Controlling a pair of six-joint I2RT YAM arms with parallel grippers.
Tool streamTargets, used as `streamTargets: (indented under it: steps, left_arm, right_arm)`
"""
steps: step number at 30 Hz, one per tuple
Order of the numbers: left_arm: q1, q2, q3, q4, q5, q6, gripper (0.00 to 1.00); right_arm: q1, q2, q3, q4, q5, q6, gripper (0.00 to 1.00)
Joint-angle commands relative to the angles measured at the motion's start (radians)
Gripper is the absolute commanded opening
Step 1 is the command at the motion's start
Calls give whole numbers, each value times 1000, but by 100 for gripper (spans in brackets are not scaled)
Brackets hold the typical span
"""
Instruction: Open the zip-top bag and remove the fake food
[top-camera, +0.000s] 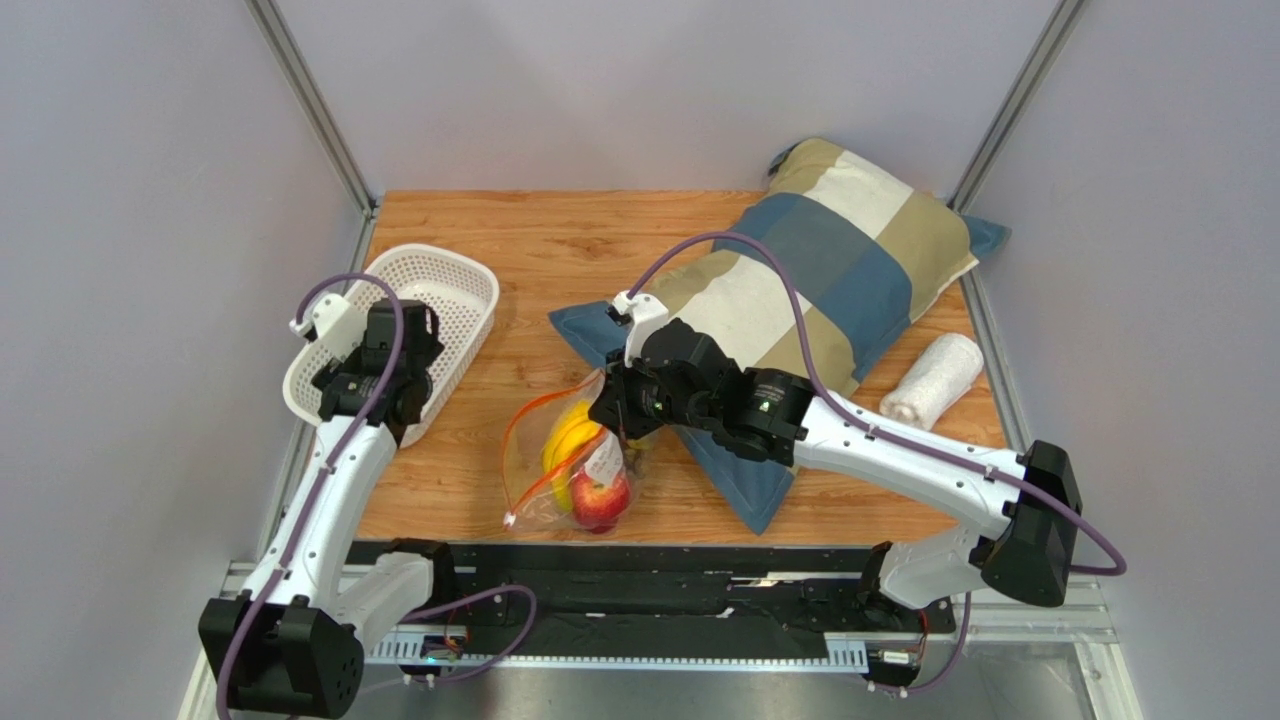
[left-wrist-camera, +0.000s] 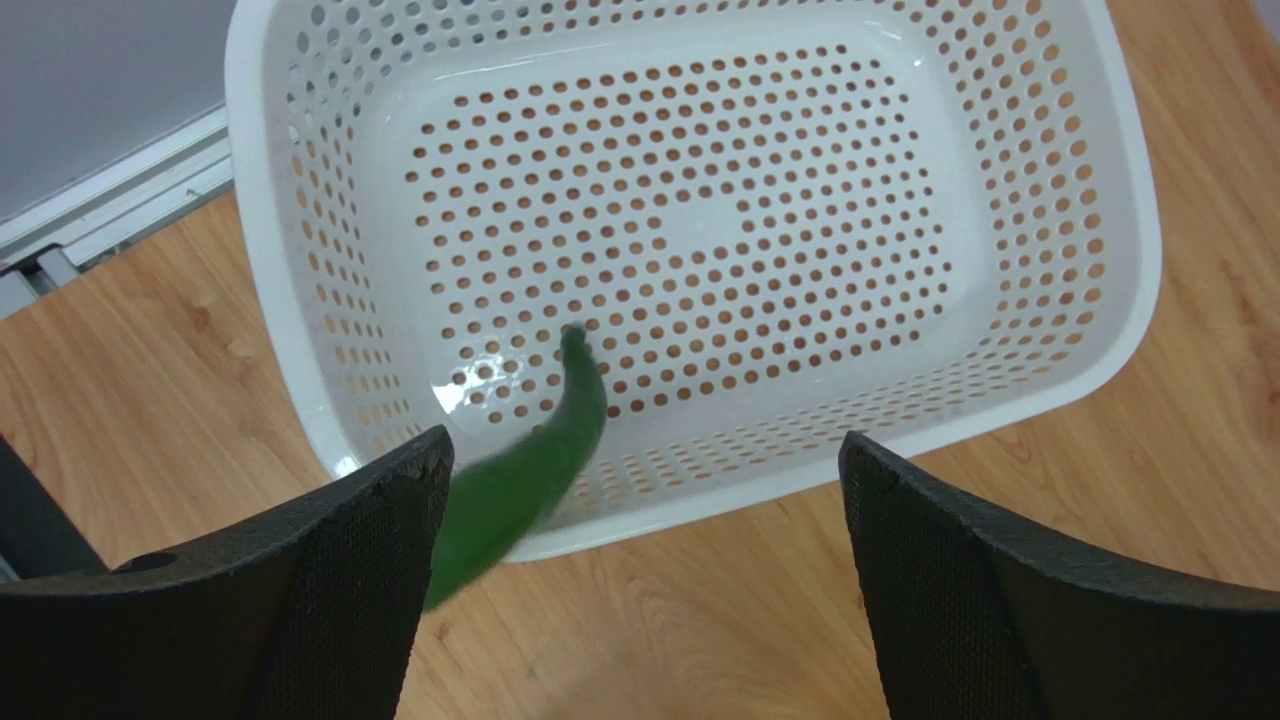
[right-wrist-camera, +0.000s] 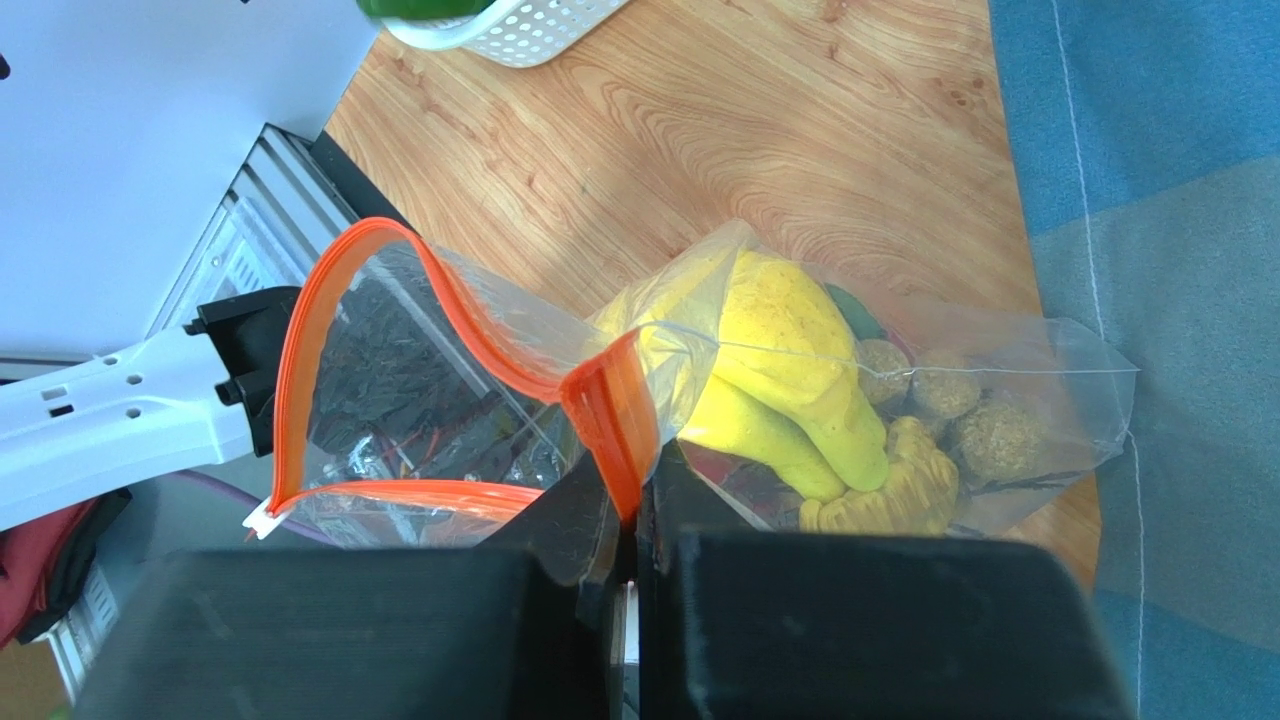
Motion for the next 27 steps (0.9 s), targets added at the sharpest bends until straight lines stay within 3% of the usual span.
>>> streamTargets:
  steps: [1, 3, 6, 7, 10, 13, 16, 18, 20, 22, 25, 27]
  left_arm:
    - [9, -39, 77, -58, 56, 44, 99]
    - [9, -52, 134, -64, 141, 155, 97]
    - [9, -118, 140, 19, 556, 338, 88]
    - [9, -144, 125, 54, 867, 375, 74]
    - [9, -255, 38, 161, 1246, 392, 69]
    - [9, -362, -15, 203, 1469, 405, 61]
    - [6, -471, -70, 233, 1600, 408, 58]
    - [-10, -569, -119, 224, 1601, 434, 50]
    - [-53, -643, -144, 212, 1546, 434, 50]
    - [-87, -619, -128, 203, 1529, 426, 49]
    - [-179, -533, -67, 54, 1333, 463, 41]
    - [-248, -464, -49, 9, 1322, 472, 38]
  right_arm:
    - [-2, -17, 11, 58, -23, -3, 0]
    - [-2, -14, 12, 53, -24, -6, 0]
    - [-2, -19, 20, 44, -17, -11, 0]
    - [-2, -17, 24, 40, -15, -14, 0]
    - [-2, -16, 40, 27, -16, -18, 0]
    - [-2, -2, 53, 24, -24, -18, 0]
    - [-2, 10, 64, 23, -56, -12, 0]
    - [-1, 10, 64, 29, -62, -6, 0]
    - [-2, 12, 67, 30, -66, -3, 0]
    - [-2, 10, 72, 33, -70, -2, 0]
    - [-2, 6, 75, 33, -73, -3, 0]
    - [-4, 1, 73, 30, -69, -5, 0]
